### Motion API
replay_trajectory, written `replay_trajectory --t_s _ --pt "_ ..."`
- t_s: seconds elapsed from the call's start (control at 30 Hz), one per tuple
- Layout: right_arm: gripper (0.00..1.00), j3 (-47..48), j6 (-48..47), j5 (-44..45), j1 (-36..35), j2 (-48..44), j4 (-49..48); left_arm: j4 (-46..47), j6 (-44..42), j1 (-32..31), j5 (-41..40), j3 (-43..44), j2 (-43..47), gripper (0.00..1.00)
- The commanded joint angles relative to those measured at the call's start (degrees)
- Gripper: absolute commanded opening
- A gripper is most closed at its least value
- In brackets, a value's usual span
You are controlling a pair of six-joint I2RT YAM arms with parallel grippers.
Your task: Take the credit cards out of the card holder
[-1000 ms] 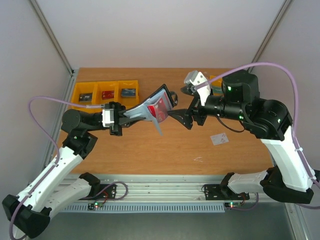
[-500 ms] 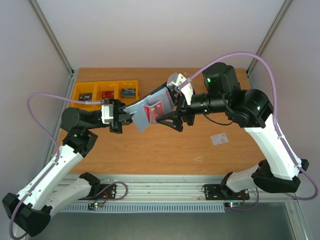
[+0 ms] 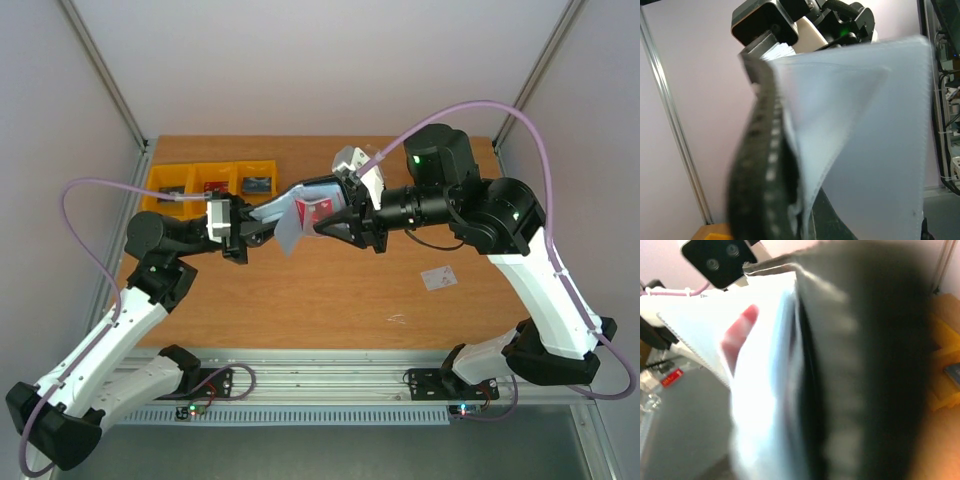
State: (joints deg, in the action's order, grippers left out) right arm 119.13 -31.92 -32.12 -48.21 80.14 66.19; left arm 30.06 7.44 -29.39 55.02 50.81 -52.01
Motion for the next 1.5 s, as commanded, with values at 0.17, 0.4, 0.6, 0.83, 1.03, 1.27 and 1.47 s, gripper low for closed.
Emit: replay_trajectory --t_s 0.17,0.4,0.6,0.83,1.03,1.27,1.47 --pt "0.01 0.84 6.79 13.50 0.04 0.37 -0.32 -1.37 3.42 -0.50 -7.23 0.89 1.53 0.09" --pt "0.01 2.49 18.25 33.76 0.38 3.00 7.77 -12.61 5.20 -0.50 -27.95 -5.12 5.53 0.68" --pt "0.01 8.50 28.98 50.89 0.57 9.75 22.86 -16.35 4.25 -0.50 -34.82 -6.83 6.19 0.71" --pt "0.01 19.43 30.40 54.57 -1.99 21.00 31.50 -14.02 0.44 -0.54 -8.79 -5.70 5.87 0.53" --pt "0.01 20.43 23.82 46.30 -4.29 22.31 26.53 -14.88 5.40 -2.13 -9.51 -4.88 2.81 0.39" --pt "0.01 12.75 13.05 21.40 -4.35 16.05 13.38 -13.90 8.42 -2.41 -14.23 -5.90 0.30 0.35" --pt "0.01 3.10 4.72 8.02 -4.29 7.64 5.57 -13.47 8.95 -2.43 -12.53 -7.72 3.00 0.31"
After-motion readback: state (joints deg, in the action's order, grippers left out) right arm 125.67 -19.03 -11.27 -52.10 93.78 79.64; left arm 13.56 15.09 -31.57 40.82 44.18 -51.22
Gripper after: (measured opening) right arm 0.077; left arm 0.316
